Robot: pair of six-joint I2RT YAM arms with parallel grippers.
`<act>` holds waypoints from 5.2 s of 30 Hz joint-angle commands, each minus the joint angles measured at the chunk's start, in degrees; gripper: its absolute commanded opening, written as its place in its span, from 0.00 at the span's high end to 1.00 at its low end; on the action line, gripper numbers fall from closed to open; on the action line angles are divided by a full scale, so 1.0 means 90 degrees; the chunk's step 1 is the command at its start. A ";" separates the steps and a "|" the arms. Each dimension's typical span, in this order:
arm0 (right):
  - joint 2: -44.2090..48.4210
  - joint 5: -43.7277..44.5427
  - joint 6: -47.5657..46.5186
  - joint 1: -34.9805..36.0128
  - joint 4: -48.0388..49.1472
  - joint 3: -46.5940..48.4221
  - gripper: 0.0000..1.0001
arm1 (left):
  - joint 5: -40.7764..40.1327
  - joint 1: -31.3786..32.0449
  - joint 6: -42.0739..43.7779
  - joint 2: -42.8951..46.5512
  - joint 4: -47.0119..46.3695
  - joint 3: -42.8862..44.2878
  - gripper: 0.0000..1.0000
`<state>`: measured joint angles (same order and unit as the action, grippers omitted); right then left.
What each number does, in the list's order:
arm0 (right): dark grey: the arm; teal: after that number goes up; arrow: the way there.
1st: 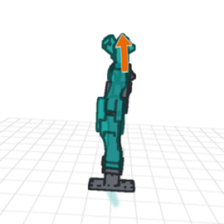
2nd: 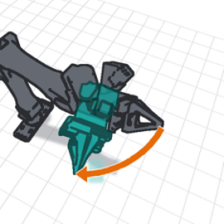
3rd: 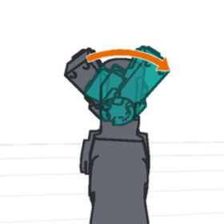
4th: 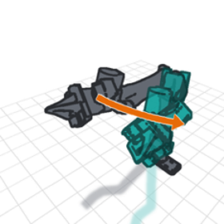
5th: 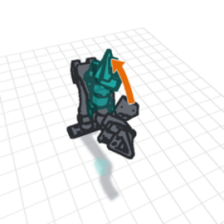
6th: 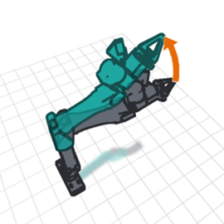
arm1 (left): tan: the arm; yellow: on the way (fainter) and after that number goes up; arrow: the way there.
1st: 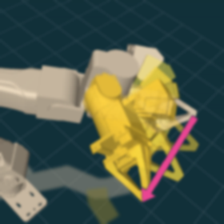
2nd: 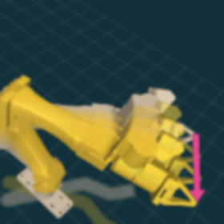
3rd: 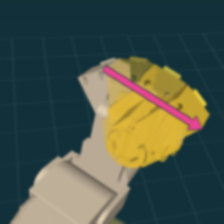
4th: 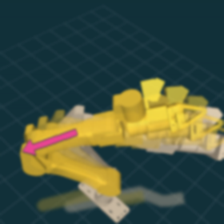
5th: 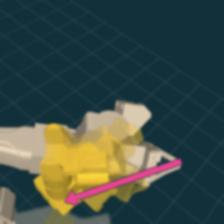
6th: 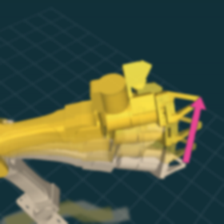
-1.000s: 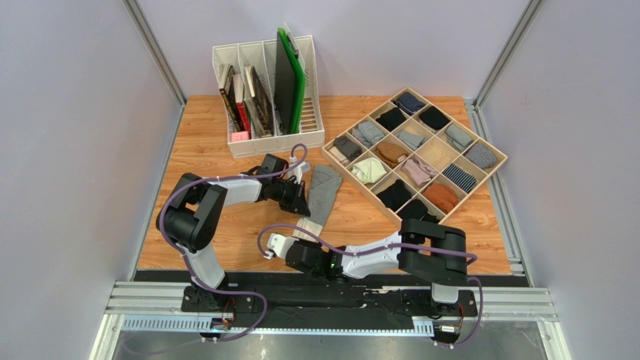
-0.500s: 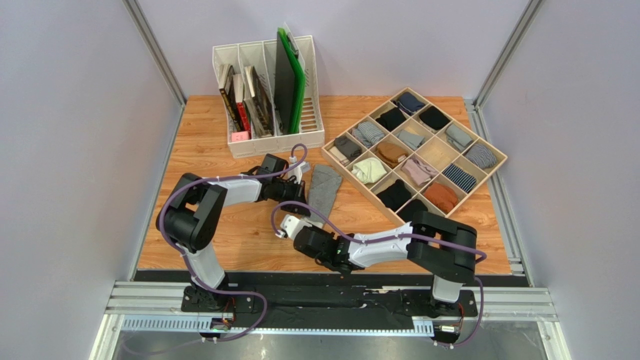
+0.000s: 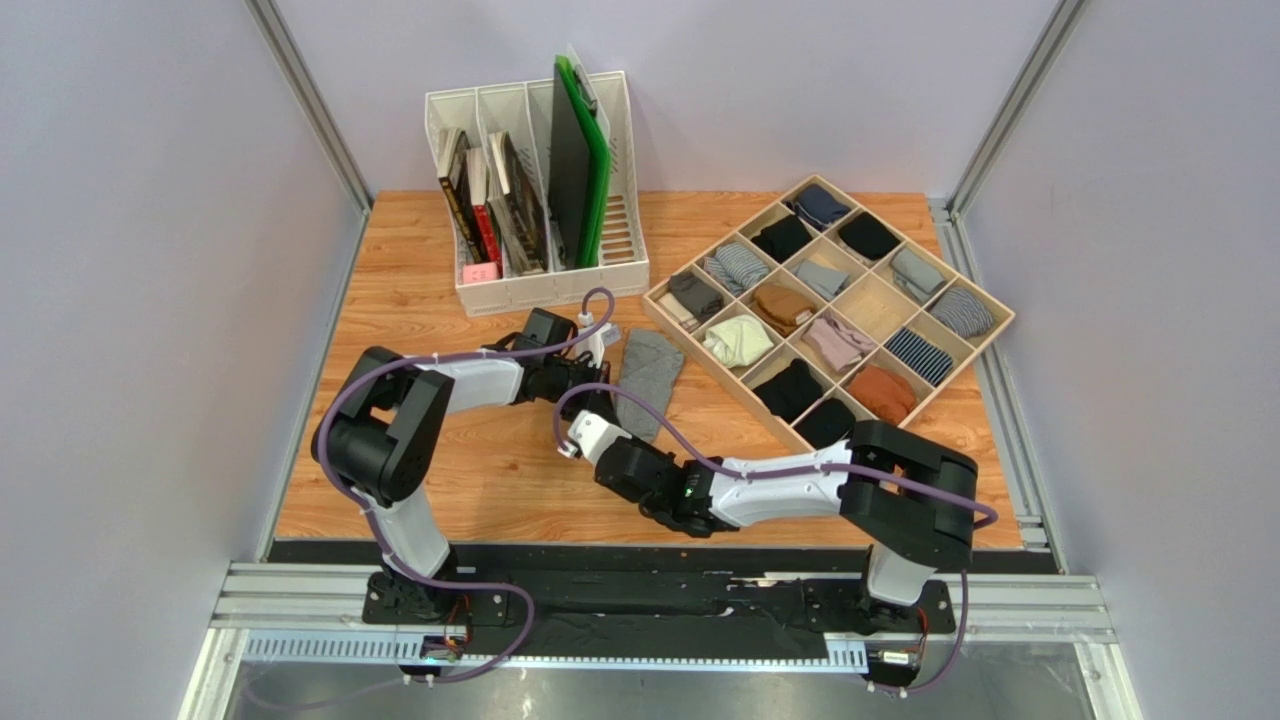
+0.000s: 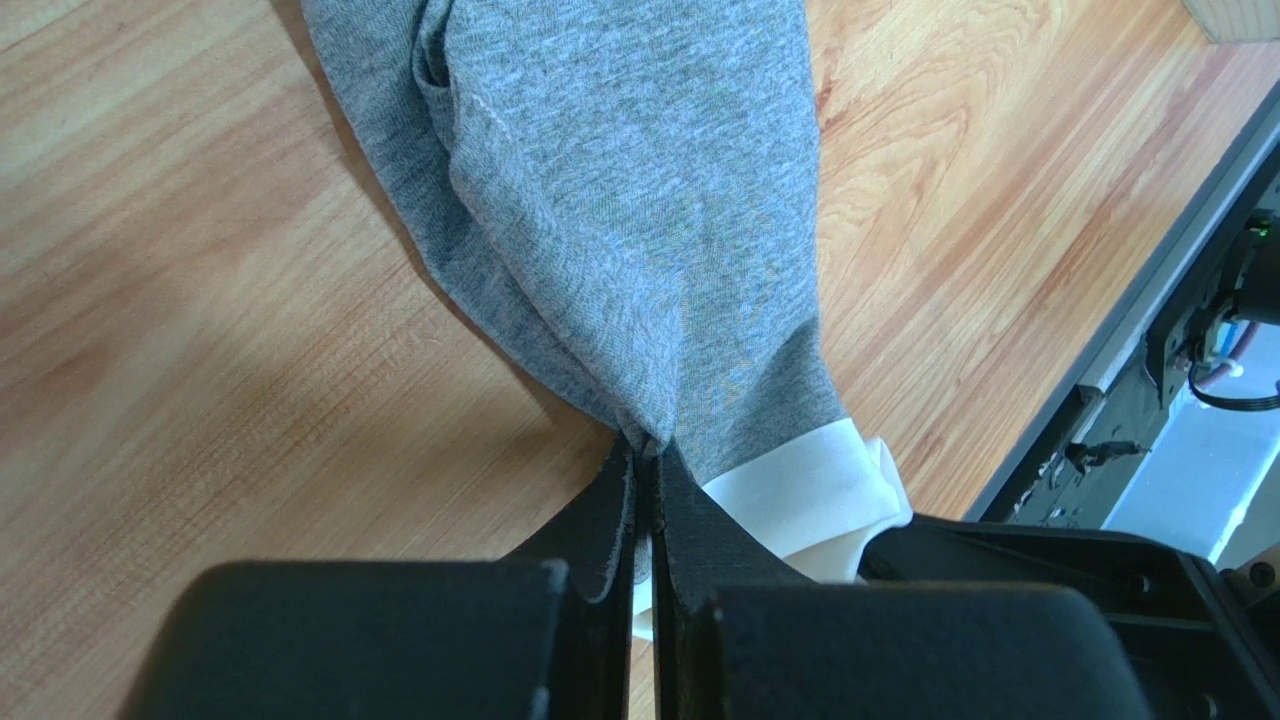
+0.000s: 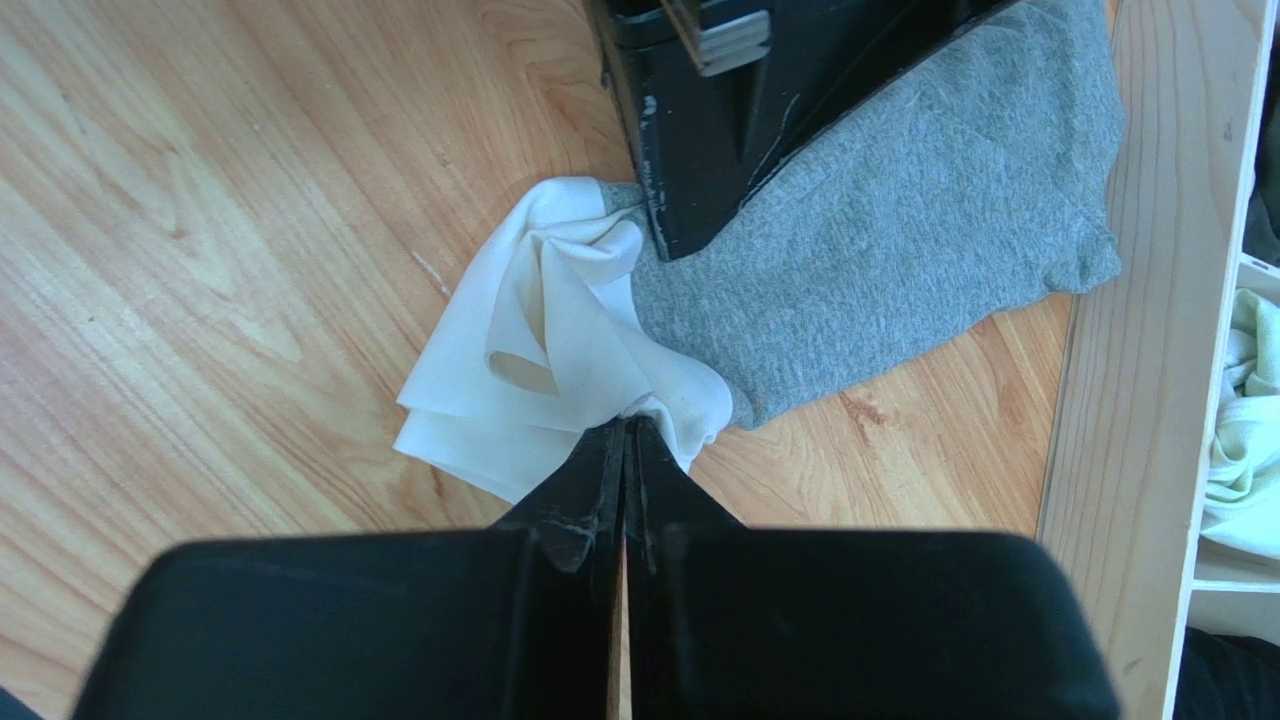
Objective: Roll the underwear
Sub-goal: Roll the underwear to the center of the board.
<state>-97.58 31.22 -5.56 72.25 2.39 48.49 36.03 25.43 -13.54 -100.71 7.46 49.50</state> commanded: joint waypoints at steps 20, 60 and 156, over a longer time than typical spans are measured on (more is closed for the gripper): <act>0.1057 -0.0199 0.0100 -0.0147 -0.0579 -0.0504 0.42 | -0.0781 -0.0042 0.0625 -0.0363 0.0723 0.0829 1.00; -0.1013 0.0212 -0.1413 0.0674 0.1619 -0.0242 0.52 | -0.0458 -0.0169 0.0548 -0.0520 0.0626 0.0809 1.00; -0.0877 -0.1467 0.1868 -0.2803 -0.2414 0.2473 1.00 | 0.0098 -0.0238 -0.1220 0.0819 -0.2567 -0.0841 0.48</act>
<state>-104.95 17.80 9.91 47.92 -18.90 68.20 33.93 22.83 -22.92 -92.12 -10.94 41.08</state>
